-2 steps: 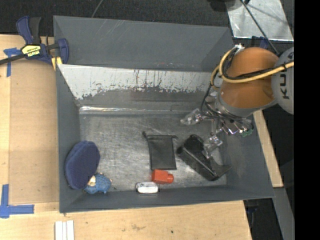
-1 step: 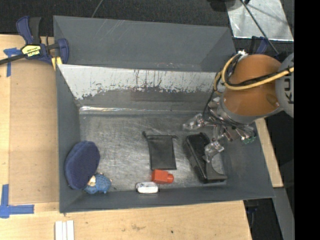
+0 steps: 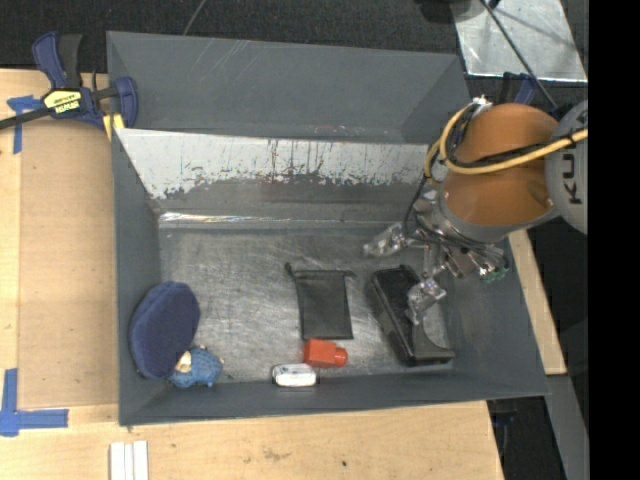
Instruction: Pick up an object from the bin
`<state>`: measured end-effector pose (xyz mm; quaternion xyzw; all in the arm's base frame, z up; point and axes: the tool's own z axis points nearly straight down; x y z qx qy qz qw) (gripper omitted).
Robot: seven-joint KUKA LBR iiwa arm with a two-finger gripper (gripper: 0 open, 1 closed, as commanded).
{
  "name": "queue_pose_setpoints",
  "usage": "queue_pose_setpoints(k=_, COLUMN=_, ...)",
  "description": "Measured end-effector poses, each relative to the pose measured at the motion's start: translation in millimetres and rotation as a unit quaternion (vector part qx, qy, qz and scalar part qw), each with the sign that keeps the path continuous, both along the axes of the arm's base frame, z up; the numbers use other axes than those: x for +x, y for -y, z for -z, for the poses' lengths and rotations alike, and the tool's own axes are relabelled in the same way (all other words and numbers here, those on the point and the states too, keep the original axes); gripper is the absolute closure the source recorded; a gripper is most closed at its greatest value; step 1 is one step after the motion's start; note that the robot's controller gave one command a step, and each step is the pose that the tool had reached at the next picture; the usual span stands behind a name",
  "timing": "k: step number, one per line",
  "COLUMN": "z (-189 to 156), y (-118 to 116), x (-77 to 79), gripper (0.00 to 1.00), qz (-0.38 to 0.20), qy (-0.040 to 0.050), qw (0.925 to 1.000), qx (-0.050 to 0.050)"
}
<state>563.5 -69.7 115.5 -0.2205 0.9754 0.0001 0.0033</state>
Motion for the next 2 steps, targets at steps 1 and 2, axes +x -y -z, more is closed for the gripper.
queue_pose_setpoints(k=1, z=16, y=-94, x=57.4, gripper=0.00, qz=-0.035, qy=0.0019, qw=0.9994, qx=0.002)
queue_pose_setpoints(k=2, z=40, y=-102, x=39.2, gripper=0.00, qz=0.040, qy=0.0022, qw=0.9992, qx=-0.001)
